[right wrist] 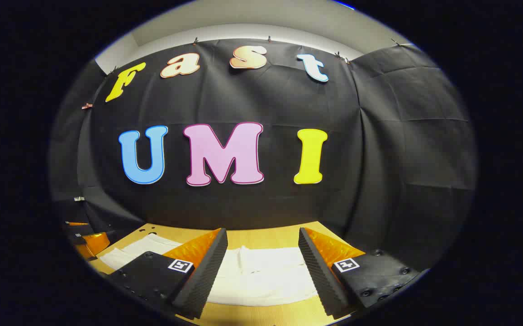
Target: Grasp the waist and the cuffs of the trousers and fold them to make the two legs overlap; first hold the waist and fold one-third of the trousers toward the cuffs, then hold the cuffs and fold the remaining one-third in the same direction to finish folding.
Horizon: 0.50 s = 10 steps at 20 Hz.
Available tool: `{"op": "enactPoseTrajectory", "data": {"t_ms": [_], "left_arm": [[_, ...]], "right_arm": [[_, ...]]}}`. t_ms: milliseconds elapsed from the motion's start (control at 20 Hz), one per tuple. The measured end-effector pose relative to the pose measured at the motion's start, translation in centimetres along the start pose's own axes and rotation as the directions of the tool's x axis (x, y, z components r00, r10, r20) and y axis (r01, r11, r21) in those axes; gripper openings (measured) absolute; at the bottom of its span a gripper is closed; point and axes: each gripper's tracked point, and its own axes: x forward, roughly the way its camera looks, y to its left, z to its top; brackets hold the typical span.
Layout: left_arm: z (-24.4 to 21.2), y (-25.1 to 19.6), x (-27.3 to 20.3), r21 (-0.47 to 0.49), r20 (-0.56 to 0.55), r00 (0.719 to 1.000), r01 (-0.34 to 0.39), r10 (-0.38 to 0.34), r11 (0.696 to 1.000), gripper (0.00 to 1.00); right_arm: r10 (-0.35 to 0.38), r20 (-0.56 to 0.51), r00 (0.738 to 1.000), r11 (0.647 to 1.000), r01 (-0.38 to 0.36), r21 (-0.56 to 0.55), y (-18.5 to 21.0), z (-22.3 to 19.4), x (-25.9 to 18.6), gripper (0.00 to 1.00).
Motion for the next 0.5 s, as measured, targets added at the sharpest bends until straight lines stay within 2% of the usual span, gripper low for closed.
{"op": "enactPoseTrajectory", "data": {"t_ms": [100, 400, 500], "left_arm": [[0.0, 0.1, 0.4, 0.011, 0.002, 1.0, 0.003, -0.003, 1.0, 0.97], [-0.6, -0.1, 1.4, 0.011, -0.023, 1.0, 0.022, -0.022, 1.0, 0.97], [-0.5, -0.2, 1.8, 0.011, -0.028, 0.999, 0.025, -0.024, 1.0, 0.97]], "right_arm": [[0.01, -0.031, 0.999, 1.0, -0.009, 0.03, 0.1, -0.6, 0.1, 0.97], [-0.004, -0.021, 1.0, 1.0, 0.005, 0.015, -0.7, -0.5, 1.1, 0.97], [0.037, -0.066, 0.997, 0.997, -0.033, 0.065, -0.2, -1.4, 1.1, 0.97]]}}
